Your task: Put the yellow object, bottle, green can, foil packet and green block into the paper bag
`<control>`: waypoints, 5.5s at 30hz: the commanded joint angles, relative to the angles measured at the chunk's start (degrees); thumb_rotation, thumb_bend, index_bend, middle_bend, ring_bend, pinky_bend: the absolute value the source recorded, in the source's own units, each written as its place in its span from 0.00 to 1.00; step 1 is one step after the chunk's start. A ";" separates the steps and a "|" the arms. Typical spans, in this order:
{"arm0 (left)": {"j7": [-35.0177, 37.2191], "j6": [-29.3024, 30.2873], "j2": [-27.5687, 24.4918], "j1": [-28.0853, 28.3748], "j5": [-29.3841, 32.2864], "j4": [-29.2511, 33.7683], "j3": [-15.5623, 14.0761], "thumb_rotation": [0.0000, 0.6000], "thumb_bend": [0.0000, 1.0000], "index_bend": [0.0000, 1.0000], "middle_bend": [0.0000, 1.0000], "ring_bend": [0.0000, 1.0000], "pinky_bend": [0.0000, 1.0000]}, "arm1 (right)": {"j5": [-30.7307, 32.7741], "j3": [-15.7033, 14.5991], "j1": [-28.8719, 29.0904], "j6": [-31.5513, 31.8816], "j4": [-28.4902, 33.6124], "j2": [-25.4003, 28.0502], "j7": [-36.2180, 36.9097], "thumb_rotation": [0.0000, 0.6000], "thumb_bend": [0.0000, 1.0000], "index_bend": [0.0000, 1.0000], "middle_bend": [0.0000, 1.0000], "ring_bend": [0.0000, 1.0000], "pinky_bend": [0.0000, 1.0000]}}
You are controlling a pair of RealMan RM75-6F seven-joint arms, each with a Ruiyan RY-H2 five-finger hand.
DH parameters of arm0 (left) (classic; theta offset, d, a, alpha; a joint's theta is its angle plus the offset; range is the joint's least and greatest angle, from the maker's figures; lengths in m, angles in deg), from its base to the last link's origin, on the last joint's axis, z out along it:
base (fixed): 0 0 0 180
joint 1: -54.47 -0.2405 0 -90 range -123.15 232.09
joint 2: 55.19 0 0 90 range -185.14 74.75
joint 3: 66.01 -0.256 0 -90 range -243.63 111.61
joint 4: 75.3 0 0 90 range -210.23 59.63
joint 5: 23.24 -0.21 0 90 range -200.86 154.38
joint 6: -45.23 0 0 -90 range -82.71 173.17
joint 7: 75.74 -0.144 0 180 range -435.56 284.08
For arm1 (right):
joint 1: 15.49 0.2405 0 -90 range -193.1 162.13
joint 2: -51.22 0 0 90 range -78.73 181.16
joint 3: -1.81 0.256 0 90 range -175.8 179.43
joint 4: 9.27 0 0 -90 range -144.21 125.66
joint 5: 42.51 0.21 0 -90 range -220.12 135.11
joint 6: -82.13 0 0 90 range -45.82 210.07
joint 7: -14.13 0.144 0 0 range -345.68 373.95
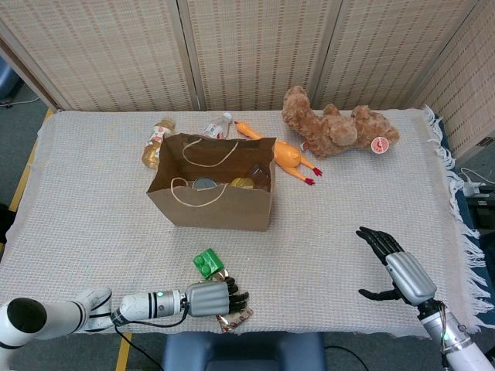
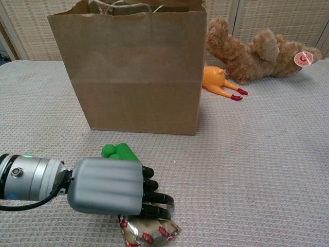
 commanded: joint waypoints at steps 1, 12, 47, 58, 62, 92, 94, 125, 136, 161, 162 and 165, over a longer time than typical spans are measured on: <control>-1.64 1.31 -4.31 -0.02 0.49 3.89 -0.17 1.00 0.77 0.61 0.71 0.63 0.72 | -0.03 0.00 -0.01 0.00 -0.02 0.00 -0.01 1.00 0.03 0.00 0.00 0.00 0.00; -8.43 6.91 -18.14 -5.90 7.52 12.87 2.93 1.00 0.77 0.62 0.72 0.63 0.72 | -0.46 -0.07 -0.23 0.43 -0.12 -0.06 -0.01 1.00 0.03 0.00 0.00 0.00 0.00; 2.30 24.78 -11.38 -16.28 58.51 36.82 42.40 1.00 0.76 0.66 0.77 0.69 0.75 | -0.79 -0.18 -0.26 0.23 -0.25 -0.34 -1.73 1.00 0.03 0.00 0.00 0.00 0.00; 0.53 17.20 -4.92 -4.93 63.24 31.96 47.50 1.00 0.74 0.64 0.75 0.67 0.74 | -0.63 -0.25 -0.09 -0.17 -0.27 -0.01 -1.13 1.00 0.03 0.00 0.00 0.00 0.00; -0.53 14.74 -2.63 -1.86 64.75 29.27 46.91 1.00 0.73 0.63 0.74 0.66 0.73 | -0.54 -0.31 0.02 -0.49 -0.15 0.17 -0.98 1.00 0.03 0.00 0.00 0.00 0.00; -6.62 9.05 -5.19 1.42 73.43 32.27 42.91 1.00 0.38 0.00 0.04 0.02 0.20 | -0.50 -0.39 -0.12 -0.47 -0.08 0.33 -1.10 1.00 0.03 0.00 0.00 0.00 0.00; -7.76 8.86 -5.58 1.60 73.58 32.06 42.10 1.00 0.38 0.00 0.04 0.01 0.20 | -0.48 -0.41 -0.10 -0.56 -0.12 0.38 -1.02 1.00 0.03 0.00 0.00 0.00 0.00; 11.66 18.06 -27.91 -20.98 55.17 38.23 33.14 1.00 0.64 0.13 0.12 0.05 0.21 | -1.05 -0.87 -0.32 -0.46 0.08 0.62 -0.94 1.00 0.03 0.00 0.00 0.00 0.00; 16.74 18.81 -28.83 -28.19 32.10 22.32 16.87 1.00 0.52 0.16 0.14 0.09 0.24 | -0.96 -0.82 -0.14 -0.81 0.47 0.44 -1.49 1.00 0.03 0.00 0.00 0.00 0.00; 10.94 14.99 -18.54 -17.86 -3.66 4.47 1.55 1.00 0.36 0.00 0.00 0.00 0.14 | -1.10 -0.90 0.04 -0.98 0.37 0.46 -1.16 1.00 0.03 0.00 0.00 0.00 0.00; 10.48 13.51 -18.15 -16.90 -3.46 4.96 1.90 1.00 0.36 0.00 0.00 0.00 0.13 | -1.07 -0.93 0.07 -1.08 0.38 0.49 -1.16 1.00 0.03 0.00 0.00 0.00 0.00; 10.24 10.02 -17.42 -14.52 -2.35 6.43 2.97 1.00 0.36 0.00 0.00 0.00 0.12 | -0.99 -0.98 0.16 -1.32 0.47 0.60 -1.07 1.00 0.03 0.00 0.00 0.00 0.00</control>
